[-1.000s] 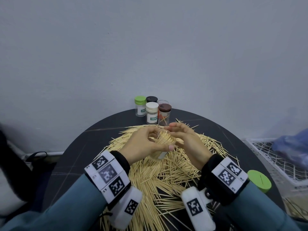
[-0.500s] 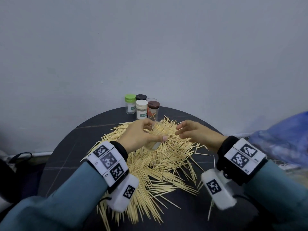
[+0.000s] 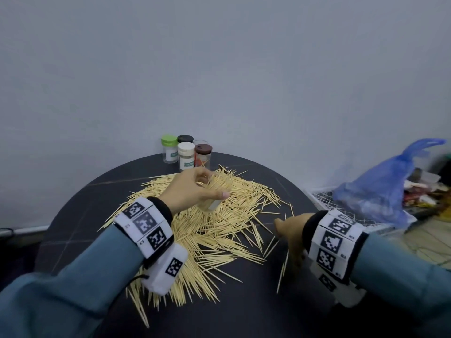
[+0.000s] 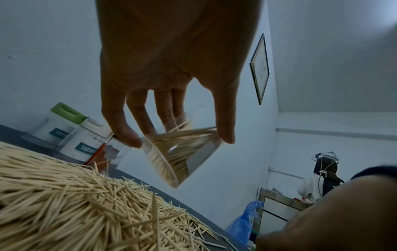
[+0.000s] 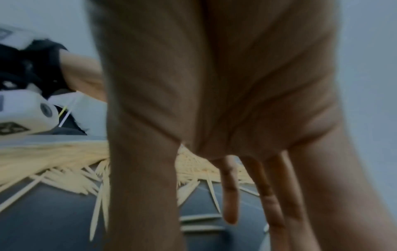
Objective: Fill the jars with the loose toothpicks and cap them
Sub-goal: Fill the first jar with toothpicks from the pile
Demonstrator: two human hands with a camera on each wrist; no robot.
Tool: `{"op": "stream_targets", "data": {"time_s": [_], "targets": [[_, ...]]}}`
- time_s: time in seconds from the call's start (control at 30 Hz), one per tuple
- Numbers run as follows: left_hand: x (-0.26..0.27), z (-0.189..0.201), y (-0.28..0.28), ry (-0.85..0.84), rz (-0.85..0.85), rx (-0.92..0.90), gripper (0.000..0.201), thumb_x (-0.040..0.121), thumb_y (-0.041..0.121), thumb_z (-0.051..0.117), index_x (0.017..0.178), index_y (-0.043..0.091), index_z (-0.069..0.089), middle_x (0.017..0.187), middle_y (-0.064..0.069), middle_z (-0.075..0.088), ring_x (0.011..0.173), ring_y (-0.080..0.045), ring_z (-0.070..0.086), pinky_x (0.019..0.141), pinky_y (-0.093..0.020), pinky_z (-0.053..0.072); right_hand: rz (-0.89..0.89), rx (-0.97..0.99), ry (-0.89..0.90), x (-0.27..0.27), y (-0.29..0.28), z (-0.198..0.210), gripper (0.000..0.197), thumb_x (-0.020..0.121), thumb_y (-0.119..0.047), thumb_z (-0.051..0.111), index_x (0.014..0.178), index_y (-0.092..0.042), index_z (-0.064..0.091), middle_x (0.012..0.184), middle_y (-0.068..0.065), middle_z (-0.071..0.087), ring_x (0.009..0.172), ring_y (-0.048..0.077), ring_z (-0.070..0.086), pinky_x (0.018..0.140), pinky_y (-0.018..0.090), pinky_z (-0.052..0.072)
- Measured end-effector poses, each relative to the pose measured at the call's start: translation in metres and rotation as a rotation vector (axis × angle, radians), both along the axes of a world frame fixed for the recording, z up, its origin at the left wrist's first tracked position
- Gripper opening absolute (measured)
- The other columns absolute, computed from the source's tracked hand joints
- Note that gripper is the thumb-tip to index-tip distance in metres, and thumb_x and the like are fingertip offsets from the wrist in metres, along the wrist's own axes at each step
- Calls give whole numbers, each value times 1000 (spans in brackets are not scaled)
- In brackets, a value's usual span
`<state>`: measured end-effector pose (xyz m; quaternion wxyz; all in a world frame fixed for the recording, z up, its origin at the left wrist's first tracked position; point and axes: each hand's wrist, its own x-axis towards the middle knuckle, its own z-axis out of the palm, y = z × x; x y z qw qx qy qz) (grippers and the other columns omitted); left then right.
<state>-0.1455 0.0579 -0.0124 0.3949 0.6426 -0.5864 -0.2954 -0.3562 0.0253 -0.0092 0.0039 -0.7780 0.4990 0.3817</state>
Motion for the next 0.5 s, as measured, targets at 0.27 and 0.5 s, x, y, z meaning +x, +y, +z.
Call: {"op": "stream_targets", "data": {"time_s": [0.27,0.5], "targets": [[-1,0,0,-11,2,-5,67,67,39,80,124,14,56,115,1,57,108,-15,53,84,-28,41,43,35,-87,6,13,-1,32,82,-22,70,86,-15,39,128,12,54,116,25,55,73,29,48],[1,0,1,-17,9,-6,65,67,37,80,123,13,57,116,1,57,108,-15,53,83,-28,42,-54,104,-364,23,5,-10,28,78,-22,75,90,-8,54,98,10,64,83,23,61,74,31,51]]}}
